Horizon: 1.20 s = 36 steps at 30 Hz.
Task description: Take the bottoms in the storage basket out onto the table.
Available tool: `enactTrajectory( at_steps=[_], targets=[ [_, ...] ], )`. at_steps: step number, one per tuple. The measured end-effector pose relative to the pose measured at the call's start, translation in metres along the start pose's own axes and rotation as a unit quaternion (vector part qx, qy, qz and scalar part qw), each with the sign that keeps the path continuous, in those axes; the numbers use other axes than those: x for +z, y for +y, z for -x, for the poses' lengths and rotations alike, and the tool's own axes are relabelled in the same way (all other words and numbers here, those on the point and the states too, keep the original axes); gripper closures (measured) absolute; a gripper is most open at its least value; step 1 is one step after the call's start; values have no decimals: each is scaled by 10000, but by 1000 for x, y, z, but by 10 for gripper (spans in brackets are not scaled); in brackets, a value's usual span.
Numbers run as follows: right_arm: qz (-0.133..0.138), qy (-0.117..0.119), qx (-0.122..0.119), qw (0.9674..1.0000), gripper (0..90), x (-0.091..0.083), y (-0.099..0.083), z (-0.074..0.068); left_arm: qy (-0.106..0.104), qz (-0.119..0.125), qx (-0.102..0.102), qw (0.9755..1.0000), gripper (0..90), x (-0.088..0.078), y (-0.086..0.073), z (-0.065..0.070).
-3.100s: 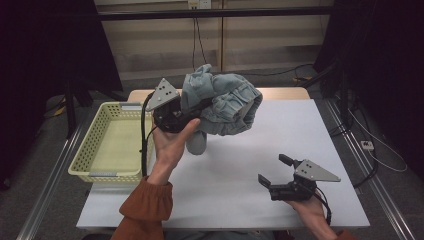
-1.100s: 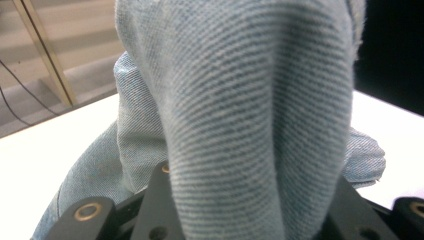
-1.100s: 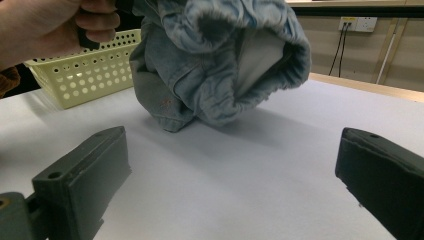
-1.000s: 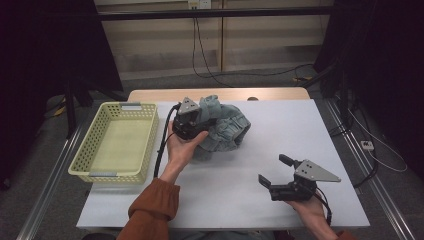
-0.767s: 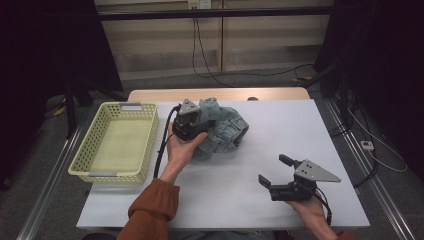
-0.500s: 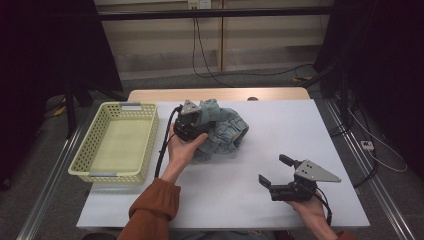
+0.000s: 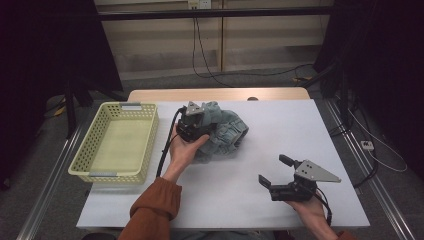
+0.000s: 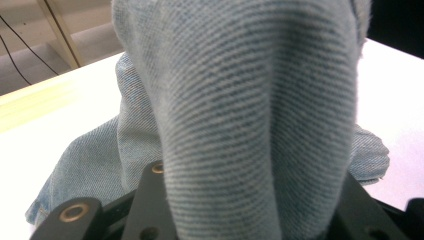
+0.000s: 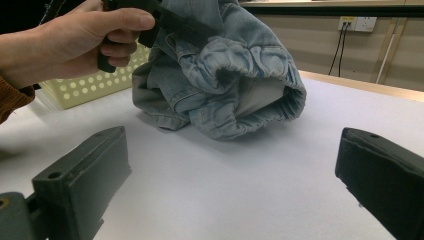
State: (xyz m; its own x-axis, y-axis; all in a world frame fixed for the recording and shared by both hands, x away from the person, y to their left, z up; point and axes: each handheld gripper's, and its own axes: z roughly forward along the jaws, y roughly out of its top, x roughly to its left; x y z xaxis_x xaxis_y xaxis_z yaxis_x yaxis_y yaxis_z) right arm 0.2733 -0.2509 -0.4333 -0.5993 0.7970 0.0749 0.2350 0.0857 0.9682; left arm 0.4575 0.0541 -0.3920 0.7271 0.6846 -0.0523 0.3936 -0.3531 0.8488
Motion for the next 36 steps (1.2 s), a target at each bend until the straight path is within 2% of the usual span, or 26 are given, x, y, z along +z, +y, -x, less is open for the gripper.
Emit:
enactTrajectory(
  at_steps=[3,7,16,20,22,24,26,27,28,31,36],
  targets=[
    [8,0,-3,10000,6,0,0,0,-48,-57,-20,10000,627,4,-1,0],
    [4,8,-7,10000,6,0,0,0,-74,-161,99,9998,626,9,-3,1],
    [2,5,-13,10000,6,0,0,0,-95,-318,106,9994,617,20,-9,1],
    [2,8,-13,10000,6,0,0,0,-110,-395,202,9990,616,25,-11,1],
    [5,8,-18,10000,6,0,0,0,-152,-426,124,9989,609,27,-12,0],
    [-1,8,-9,10000,6,0,0,0,-166,-501,129,9985,599,29,-13,-1],
    [2,8,-16,10000,6,0,0,0,-169,-577,229,9979,593,31,-15,-1],
    [0,10,-16,10000,6,0,0,0,-174,-572,191,9980,586,32,-16,0],
    [0,10,-16,10000,7,0,0,0,-159,-617,242,9977,582,33,-16,-1],
    [-4,8,-12,10000,6,0,0,0,-264,-648,68,9975,564,35,-18,-3],
    [2,8,-17,10000,6,0,0,0,-224,-680,63,9974,536,42,-20,-2]
  ],
)
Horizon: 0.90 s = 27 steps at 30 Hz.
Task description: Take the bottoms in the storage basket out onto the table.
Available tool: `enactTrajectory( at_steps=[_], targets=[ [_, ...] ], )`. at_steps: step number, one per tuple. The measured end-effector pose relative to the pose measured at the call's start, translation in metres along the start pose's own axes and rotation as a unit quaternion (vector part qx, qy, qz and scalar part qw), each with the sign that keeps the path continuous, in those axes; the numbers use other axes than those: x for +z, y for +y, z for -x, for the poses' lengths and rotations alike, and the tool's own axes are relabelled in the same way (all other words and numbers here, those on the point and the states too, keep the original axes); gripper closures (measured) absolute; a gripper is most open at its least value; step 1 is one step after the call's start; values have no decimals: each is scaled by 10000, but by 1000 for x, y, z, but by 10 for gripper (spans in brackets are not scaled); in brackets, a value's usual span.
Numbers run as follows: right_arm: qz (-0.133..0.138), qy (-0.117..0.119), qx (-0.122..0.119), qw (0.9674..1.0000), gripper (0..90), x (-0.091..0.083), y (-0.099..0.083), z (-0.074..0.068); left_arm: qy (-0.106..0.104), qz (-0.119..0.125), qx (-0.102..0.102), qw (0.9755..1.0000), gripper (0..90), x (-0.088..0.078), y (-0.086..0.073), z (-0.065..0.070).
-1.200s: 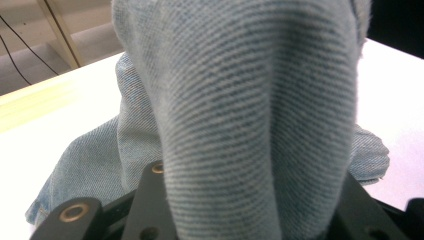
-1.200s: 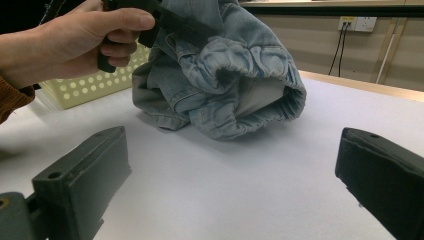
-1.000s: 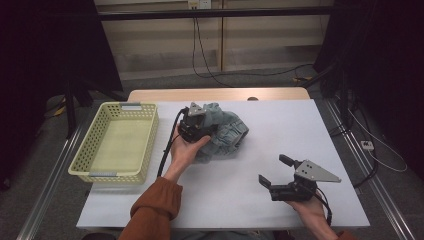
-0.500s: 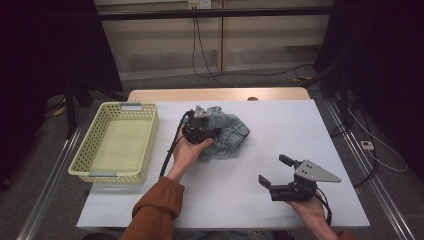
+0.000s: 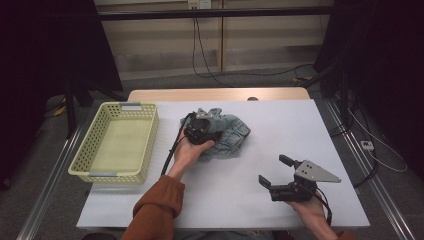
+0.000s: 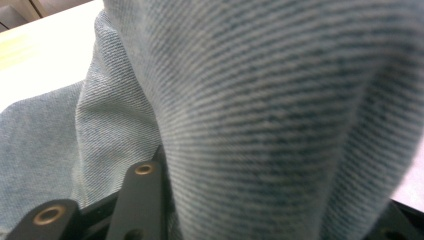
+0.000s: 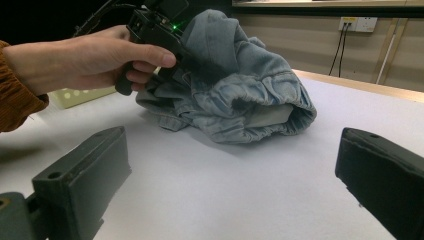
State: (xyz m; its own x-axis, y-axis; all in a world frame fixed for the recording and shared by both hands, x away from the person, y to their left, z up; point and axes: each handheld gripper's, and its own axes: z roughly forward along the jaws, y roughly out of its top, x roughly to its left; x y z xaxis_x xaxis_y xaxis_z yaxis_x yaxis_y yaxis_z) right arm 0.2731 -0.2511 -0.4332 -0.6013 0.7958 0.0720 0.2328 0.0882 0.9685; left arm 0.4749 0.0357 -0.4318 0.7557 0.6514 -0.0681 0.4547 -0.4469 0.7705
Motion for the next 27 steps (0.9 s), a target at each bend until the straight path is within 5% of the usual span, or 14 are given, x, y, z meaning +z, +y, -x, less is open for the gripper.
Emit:
enactTrajectory(
  at_steps=[15,23,27],
  targets=[
    [7,12,23,10000,6,0,-1,1,158,15,-127,9998,343,15,0,3],
    [14,24,43,10000,6,-1,-1,1,167,60,-308,9994,191,5,3,0],
    [19,19,66,10000,6,-1,-2,3,150,173,-211,9995,129,0,5,1]
  ],
)
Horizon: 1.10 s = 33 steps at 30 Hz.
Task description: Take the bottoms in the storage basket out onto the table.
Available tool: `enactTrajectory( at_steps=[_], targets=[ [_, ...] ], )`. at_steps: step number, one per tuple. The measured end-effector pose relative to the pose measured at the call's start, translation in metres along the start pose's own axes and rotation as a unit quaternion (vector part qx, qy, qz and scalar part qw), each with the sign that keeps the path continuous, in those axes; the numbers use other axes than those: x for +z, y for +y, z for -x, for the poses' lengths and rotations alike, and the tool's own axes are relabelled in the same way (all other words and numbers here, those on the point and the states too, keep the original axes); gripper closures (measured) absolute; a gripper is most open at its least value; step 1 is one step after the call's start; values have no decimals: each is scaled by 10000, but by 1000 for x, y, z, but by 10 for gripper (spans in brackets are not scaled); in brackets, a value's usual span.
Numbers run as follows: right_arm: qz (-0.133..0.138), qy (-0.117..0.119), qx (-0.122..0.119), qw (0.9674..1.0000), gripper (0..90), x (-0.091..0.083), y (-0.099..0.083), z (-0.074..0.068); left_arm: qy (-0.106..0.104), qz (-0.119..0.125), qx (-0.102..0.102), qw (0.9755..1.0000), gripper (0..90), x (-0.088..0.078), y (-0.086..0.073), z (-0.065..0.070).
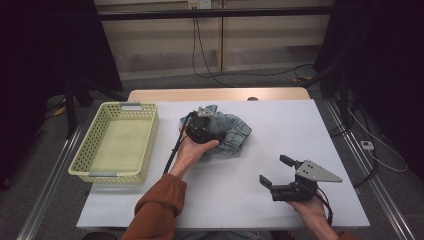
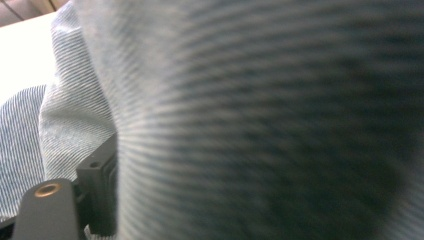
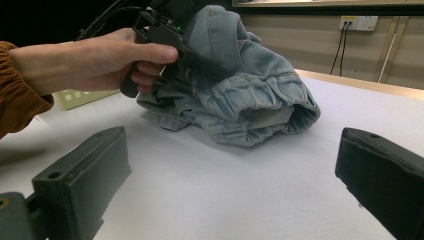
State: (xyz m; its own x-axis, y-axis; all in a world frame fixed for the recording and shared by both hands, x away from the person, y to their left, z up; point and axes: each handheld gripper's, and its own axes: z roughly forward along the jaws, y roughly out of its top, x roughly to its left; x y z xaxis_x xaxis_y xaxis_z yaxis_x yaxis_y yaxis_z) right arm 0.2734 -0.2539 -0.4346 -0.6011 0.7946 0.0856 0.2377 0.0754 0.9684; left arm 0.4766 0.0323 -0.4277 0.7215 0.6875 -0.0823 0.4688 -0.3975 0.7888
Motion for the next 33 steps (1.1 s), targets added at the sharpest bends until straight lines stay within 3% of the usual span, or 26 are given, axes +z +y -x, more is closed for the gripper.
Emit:
enactTrajectory(
  at_steps=[8,15,19,25,33],
  targets=[
    [-6,5,8,10000,6,0,0,0,20,133,132,9998,108,-10,5,2],
    [-3,1,2,10000,6,0,0,0,66,447,136,9989,85,-23,10,3],
    [4,-4,-19,10000,6,1,1,0,83,492,120,9987,61,-29,11,3],
    [-10,-12,-55,10000,6,2,1,-1,91,801,180,9966,55,-44,12,5],
    [-26,-33,-17,10000,6,3,2,-2,64,905,289,9955,55,-61,15,8]
  ],
)
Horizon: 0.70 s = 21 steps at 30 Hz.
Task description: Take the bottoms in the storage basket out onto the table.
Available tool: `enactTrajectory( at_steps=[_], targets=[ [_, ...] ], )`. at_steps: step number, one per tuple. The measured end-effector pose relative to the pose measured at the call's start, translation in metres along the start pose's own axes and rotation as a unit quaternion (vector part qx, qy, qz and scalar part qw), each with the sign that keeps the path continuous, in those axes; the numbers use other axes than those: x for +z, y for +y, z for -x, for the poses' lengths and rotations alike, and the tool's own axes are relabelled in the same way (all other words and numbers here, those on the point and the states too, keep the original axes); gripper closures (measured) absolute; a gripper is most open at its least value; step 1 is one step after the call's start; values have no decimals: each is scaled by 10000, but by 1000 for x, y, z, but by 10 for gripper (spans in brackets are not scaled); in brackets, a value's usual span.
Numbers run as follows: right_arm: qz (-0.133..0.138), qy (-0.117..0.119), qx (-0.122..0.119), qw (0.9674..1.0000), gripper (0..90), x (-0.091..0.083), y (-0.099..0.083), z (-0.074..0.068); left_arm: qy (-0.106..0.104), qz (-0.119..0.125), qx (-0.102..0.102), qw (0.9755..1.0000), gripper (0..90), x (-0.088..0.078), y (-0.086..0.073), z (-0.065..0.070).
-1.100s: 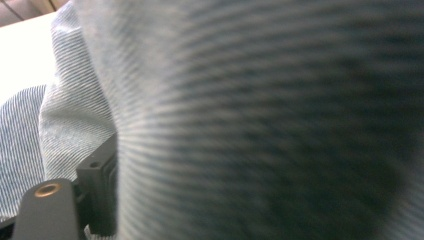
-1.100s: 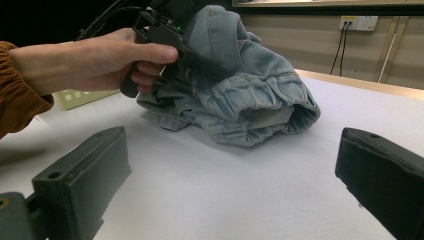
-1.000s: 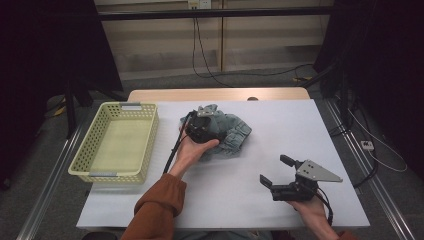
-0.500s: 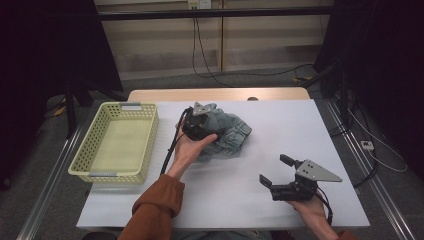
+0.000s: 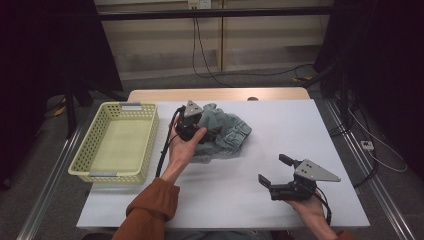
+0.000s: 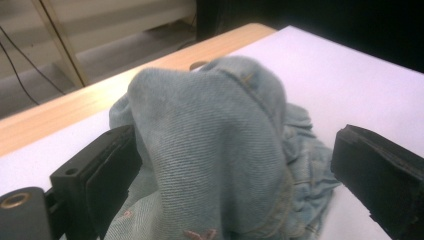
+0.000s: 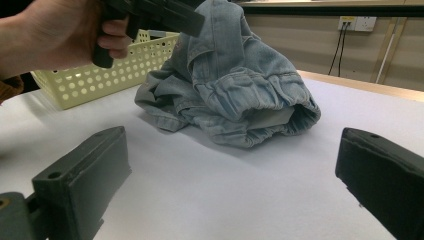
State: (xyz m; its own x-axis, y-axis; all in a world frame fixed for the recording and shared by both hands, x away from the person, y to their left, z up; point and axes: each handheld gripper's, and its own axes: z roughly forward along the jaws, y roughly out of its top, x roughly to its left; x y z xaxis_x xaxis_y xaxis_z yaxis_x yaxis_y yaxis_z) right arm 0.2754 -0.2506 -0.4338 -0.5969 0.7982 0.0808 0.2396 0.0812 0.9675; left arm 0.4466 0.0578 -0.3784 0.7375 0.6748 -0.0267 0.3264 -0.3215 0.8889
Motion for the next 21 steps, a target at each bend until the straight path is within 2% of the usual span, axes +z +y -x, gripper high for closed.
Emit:
enactTrajectory(
  at_steps=[5,11,21],
  targets=[
    [-4,-13,12,10000,6,1,0,1,87,38,151,9998,61,-9,3,0],
    [-7,6,16,10000,6,2,0,1,167,142,139,9997,68,-21,2,-2],
    [11,16,-4,10000,6,1,0,0,221,71,183,9996,67,-33,3,1]
  ],
)
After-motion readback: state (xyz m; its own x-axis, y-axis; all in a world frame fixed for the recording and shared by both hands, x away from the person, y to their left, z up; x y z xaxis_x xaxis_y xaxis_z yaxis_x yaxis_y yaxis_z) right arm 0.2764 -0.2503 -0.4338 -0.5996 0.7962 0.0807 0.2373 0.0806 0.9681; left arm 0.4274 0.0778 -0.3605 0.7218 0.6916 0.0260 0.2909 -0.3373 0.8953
